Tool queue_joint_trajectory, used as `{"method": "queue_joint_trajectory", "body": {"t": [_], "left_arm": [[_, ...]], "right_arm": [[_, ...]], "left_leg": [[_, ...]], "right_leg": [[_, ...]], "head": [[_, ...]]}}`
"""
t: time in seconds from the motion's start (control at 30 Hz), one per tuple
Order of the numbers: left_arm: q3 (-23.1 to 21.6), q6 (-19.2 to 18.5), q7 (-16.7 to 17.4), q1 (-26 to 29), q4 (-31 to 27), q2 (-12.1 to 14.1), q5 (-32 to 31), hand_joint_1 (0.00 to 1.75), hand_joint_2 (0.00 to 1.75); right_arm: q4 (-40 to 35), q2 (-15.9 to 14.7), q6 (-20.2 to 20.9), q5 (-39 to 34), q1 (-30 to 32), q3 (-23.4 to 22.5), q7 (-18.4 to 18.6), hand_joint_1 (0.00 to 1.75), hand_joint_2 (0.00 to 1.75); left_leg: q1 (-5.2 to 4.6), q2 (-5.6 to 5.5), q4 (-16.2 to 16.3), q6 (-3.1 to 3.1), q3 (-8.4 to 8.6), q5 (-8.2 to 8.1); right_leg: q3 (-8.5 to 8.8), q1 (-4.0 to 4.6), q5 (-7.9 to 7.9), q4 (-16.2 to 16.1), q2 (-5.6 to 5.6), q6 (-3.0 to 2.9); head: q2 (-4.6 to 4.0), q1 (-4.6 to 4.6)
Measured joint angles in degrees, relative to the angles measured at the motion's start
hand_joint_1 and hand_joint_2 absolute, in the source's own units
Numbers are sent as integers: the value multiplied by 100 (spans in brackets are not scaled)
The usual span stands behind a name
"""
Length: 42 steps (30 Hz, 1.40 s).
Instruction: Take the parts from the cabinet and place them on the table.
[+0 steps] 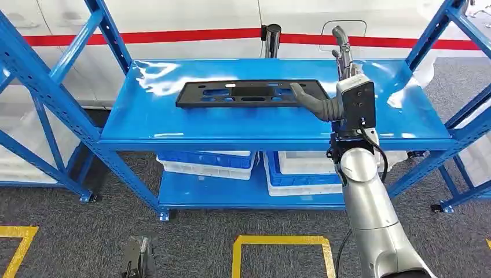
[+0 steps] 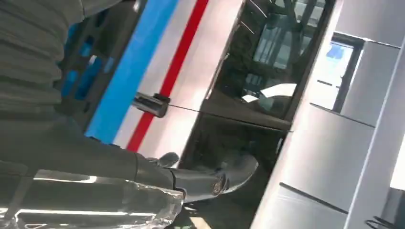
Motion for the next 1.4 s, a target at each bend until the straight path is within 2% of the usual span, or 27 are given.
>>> {"method": "queue_joint_trajectory", "body": {"t": [0.07,0.1,0.13,0.17,0.2,0.23,0.3,0.37,0.43,0.5,0.53,0.57,0.63,0.67,0.7,0.77,0.8,0.87,0.97,1.0,1.1,1.13,1.17,1.23,1.3,1.37,1.4], "left_arm": [[13,-7,0,-27,0,0,2,0,0],[15,-13,0,-26,-2,0,2,0,0],[22,-17,0,-18,-2,0,2,0,0],[26,-17,0,-15,-2,0,2,0,0],[29,-17,0,-16,-2,0,2,0,0],[29,-17,2,-17,-2,0,2,0,0],[37,-17,0,-28,0,7,2,0,0],[44,-17,4,-44,-7,9,2,0,0],[87,-17,-4,-63,-13,11,7,0,0],[125,-13,-28,-86,-15,20,24,0,0],[133,-9,-26,-89,-13,20,31,0,0],[142,9,-24,-88,-13,20,28,0,0],[177,53,9,-88,-9,22,26,0,0],[190,85,28,-88,-7,22,7,0,0],[197,111,54,-88,-4,22,-28,0,0],[221,149,70,-89,-2,35,-48,0,0],[230,153,70,-94,-2,46,-48,0,0],[238,155,79,-110,0,57,-50,0,0],[241,155,79,-114,0,55,-50,0,0],[243,155,81,-117,2,50,-52,0,0],[258,157,83,-146,4,55,-57,0,0],[258,157,85,-144,7,55,-57,0,0],[260,155,87,-142,15,55,-57,0,0],[260,155,87,-143,28,52,-57,0,0],[260,155,87,-143,33,52,-57,0,0],[262,155,90,-146,37,55,-57,0,0],[262,157,105,-145,39,55,-57,0,0]], "right_arm": [[44,-9,-13,-18,-1,15,-9,0,175],[68,-11,-17,-20,18,24,-18,0,175],[101,-18,-17,-20,30,35,-28,0,175],[120,-20,-17,-22,34,41,-39,0,175],[135,-26,-17,-22,34,48,-46,0,175],[146,-31,-17,-24,32,57,-50,0,175],[219,-44,-17,-28,39,76,-55,0,175],[258,-37,-46,-42,54,94,-92,0,175],[284,-39,-101,-87,-11,94,-151,0,175],[314,-9,-120,-118,-44,96,-229,0,175],[343,4,-120,-129,-47,100,-260,0,175],[378,18,-120,-138,-49,118,-284,0,175],[446,44,-120,-153,-49,131,-302,0,175],[478,55,-120,-155,-49,131,-310,0,175],[498,57,-122,-155,-49,133,-321,0,175],[533,77,-122,-160,-59,135,-348,0,175],[544,94,-122,-164,-67,135,-356,0,175],[572,103,-122,-166,-79,138,-365,0,175],[586,111,-127,-170,-94,140,-369,0,175],[592,107,-129,-170,-97,140,-372,0,175],[623,98,-133,-173,-102,146,-374,0,175],[636,94,-133,-173,-78,149,-374,0,175],[649,90,-131,-173,-62,149,-374,0,175],[658,90,-133,-173,-70,153,-374,0,175],[658,90,-135,-173,-92,155,-374,0,175],[667,103,-135,-175,-98,159,-374,0,175],[669,98,-135,-173,-97,159,-374,0,175]], "left_leg": [[0,-5,0,31,78,-103],[0,-13,2,31,137,-175],[0,-24,1,22,221,-252],[0,-39,4,10,317,-324],[1,-49,5,-8,424,-406],[4,-53,6,-29,545,-491],[-19,-49,41,-97,695,-674],[-36,-45,67,-137,716,-803],[-12,-41,122,-158,711,-813],[16,15,775,-249,311,-651],[41,37,1220,-293,25,-708],[67,56,1586,-330,-257,-885],[111,73,1943,-375,-692,-1284],[124,80,1863,-377,-773,-1264],[127,84,1608,-363,-739,-1053],[116,86,592,-284,-385,-216],[93,89,164,-222,-228,85],[56,74,100,-195,-178,-41],[98,75,-36,-105,-63,63],[74,80,-79,-111,-9,69],[71,78,-80,-54,9,35],[71,71,-76,-47,8,24],[72,56,-76,-47,12,19],[81,30,-49,-74,15,-3],[81,14,43,-145,2,-67],[45,5,134,-208,-32,-141],[62,5,129,-228,-28,-138]], "right_leg": [[-580,-8,-151,777,0,-37],[-882,-11,-398,1054,-2,-87],[-1079,-15,-576,1125,-2,-126],[-1156,-35,-595,1002,-2,-102],[-1147,-60,-482,716,-5,-26],[-1087,-88,-223,311,-9,99],[-995,-123,798,-483,-81,331],[-875,-92,893,-532,-79,33],[-848,-87,867,-530,-81,-42],[-740,-119,819,-566,-66,-111],[-689,-117,774,-576,-66,-168],[-645,-109,732,-576,-65,-225],[-559,-99,636,-575,-52,-243],[-500,-97,590,-576,-45,-240],[-437,-94,543,-578,-39,-238],[-300,-93,457,-588,-36,-225],[-268,-92,424,-593,-33,-206],[-268,-51,368,-590,-14,-132],[-277,-1,300,-611,-24,-63],[-314,-29,237,-477,-42,-66],[-1042,-38,-248,824,-40,-126],[-1266,-43,-315,1175,-40,-96],[-1344,-45,-270,1231,-40,-49],[-1120,-75,110,574,-45,94],[-649,-106,501,-432,-61,179],[-588,-98,555,-521,-47,13],[-585,-73,555,-519,-46,-20]], "head": [[0,11],[0,15],[0,18],[0,15],[0,20],[0,15],[0,33],[0,-20],[0,2],[0,5],[0,-11],[0,-9],[0,-11],[0,-13],[0,-9],[0,-9],[0,-9],[0,-4],[0,-4],[0,-7],[0,11],[0,20],[0,18],[0,18],[0,22],[0,0],[0,-4]]}}
